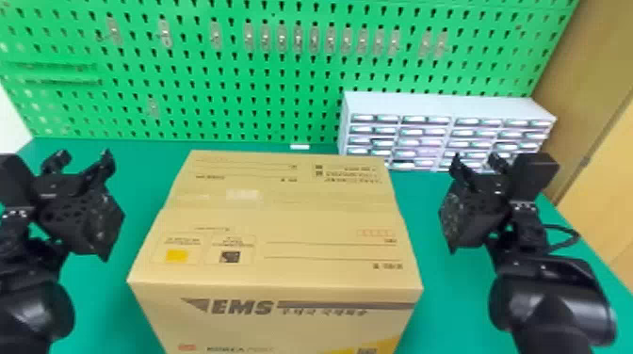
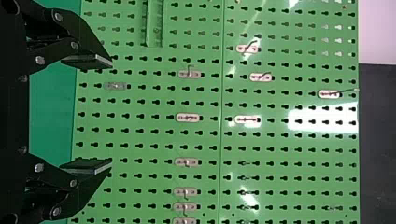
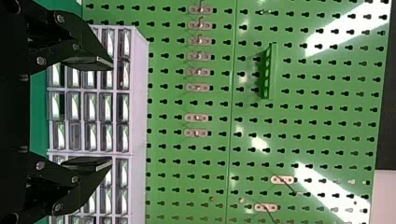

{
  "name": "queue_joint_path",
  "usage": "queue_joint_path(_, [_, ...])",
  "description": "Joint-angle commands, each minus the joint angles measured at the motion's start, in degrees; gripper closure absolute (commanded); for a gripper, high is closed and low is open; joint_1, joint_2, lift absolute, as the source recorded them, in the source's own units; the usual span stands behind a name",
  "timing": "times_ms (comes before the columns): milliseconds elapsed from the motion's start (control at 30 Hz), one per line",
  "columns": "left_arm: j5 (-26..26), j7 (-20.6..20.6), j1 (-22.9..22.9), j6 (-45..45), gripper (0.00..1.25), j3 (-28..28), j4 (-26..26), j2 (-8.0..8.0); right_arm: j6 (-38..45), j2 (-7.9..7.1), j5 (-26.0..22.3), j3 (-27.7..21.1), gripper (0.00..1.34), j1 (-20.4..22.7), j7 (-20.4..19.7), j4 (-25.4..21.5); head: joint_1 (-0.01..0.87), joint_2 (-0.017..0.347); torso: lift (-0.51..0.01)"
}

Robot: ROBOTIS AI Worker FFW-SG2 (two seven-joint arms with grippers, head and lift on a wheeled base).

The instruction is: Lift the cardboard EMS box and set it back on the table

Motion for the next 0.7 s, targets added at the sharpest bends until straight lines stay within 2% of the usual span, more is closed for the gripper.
queue_joint_path(0, [0.15, 0.13, -0.08, -0.03, 0.49, -0.09, -0.01, 0.00, 0.09, 0.02, 0.10, 0.00, 0.53, 0.00, 0.02, 0.00, 0.678, -0.015, 0.008])
queue_joint_path(667, [0.15, 0.13, -0.16, -0.03, 0.49, -0.27, -0.01, 0.00, 0.09, 0.11, 0.19, 0.17, 0.53, 0.09, 0.02, 0.00, 0.678, -0.015, 0.008])
